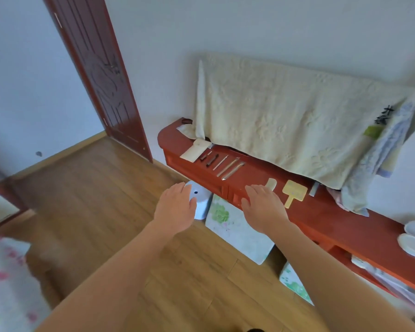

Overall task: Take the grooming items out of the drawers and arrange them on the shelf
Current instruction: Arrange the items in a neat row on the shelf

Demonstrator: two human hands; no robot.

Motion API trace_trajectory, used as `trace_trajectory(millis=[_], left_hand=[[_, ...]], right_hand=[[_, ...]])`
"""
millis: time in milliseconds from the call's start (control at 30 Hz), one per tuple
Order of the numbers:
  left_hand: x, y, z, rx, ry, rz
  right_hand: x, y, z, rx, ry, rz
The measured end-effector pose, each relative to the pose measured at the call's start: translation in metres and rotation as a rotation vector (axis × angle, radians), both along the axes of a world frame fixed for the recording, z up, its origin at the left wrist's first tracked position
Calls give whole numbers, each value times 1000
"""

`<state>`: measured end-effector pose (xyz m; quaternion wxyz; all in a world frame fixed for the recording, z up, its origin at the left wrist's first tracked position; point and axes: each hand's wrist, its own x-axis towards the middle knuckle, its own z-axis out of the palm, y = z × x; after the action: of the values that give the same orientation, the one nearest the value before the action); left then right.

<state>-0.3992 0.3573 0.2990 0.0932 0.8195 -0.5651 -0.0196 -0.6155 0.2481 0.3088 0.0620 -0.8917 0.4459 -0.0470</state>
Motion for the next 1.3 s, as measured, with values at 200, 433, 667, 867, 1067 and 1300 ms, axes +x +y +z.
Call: trace_trajectory(millis=[200, 433, 667, 867, 1067, 1300], left_hand=[[76, -34, -12, 56, 20, 83], [157, -115, -13, 85, 24, 141], [200, -204, -19, 112, 30, 47], [233, -295, -48, 127, 3, -136], [237, -371, -73, 151, 10, -404], [197, -419, -105, 242, 56, -614]], right_hand=[[87, -53, -24, 1, -22, 99], [171, -144, -34, 16, -66, 133], [200, -222, -40, 5, 19, 56], [214, -274, -60, 30, 75, -91], [212, -297, -87, 115, 71, -306], [194, -299, -121, 240, 72, -485]])
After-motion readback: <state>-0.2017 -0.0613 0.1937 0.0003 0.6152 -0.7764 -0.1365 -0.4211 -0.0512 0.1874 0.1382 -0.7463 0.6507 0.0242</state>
